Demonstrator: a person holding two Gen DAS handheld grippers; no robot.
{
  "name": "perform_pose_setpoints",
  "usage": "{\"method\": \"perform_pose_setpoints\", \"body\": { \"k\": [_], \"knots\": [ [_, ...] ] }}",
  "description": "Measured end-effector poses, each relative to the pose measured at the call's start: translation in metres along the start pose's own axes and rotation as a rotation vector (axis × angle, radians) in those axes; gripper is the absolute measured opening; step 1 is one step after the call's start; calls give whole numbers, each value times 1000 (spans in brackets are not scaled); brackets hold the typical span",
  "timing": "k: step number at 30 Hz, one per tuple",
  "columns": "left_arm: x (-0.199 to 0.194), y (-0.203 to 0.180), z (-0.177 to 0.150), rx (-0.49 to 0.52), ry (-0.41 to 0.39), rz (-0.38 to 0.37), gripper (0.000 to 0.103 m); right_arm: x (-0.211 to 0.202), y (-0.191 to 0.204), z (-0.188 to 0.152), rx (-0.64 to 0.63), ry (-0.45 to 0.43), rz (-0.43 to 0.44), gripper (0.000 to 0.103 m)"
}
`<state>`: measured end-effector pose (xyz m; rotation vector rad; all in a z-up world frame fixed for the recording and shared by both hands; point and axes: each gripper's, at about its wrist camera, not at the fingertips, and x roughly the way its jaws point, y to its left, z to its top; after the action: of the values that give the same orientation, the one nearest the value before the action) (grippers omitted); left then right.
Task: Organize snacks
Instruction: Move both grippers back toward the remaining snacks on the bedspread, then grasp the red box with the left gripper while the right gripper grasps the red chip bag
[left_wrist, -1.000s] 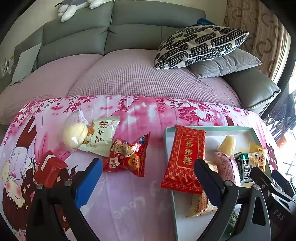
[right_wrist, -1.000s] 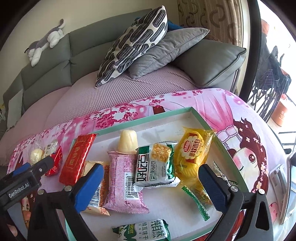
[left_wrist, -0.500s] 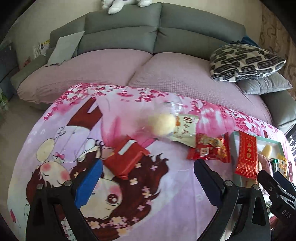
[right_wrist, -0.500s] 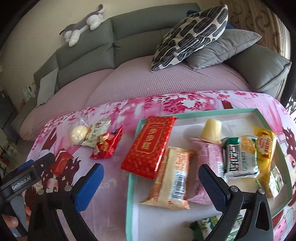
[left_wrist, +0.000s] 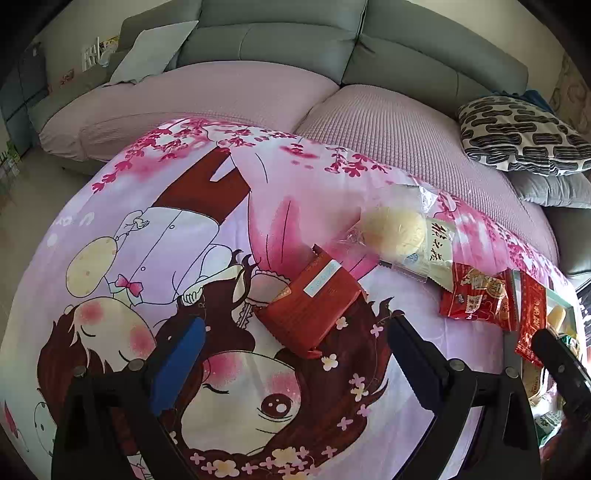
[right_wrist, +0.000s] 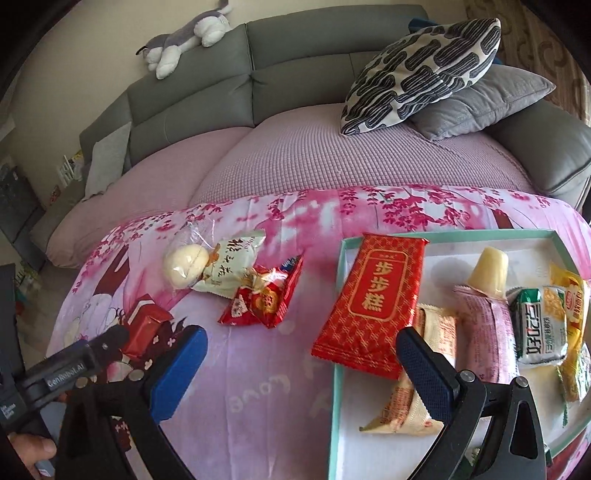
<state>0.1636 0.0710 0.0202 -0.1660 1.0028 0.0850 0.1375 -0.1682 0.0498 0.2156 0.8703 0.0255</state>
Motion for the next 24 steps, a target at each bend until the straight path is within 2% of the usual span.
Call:
{"method": "perform_pose_setpoints", "body": {
  "k": [2,5,7,9,14,17,21,24],
  "knots": [
    [7,-1,1,9,-1,19,99,7,7,8,-8,-4,15,101],
    [20,0,2,8,25,10,97,20,17,19,-17,3,32,91],
    [27,-1,2,12,40,6,92,31,21,24,-19,24,39,88],
    [34,-2,1,16,55,2,83,43,24,26,-20,49,28,82],
    [40,-3,2,33,62,12,72,64,22,29,-17,95,-2,77],
    [40,-3,2,29,59,-10,65,72,20,29,-6,115,-10,69],
    [38,-3,2,22,56,-24,55,76,17,29,13,128,11,47],
    [35,-2,1,18,53,-42,49,73,18,28,9,120,9,45]
  ]
}}
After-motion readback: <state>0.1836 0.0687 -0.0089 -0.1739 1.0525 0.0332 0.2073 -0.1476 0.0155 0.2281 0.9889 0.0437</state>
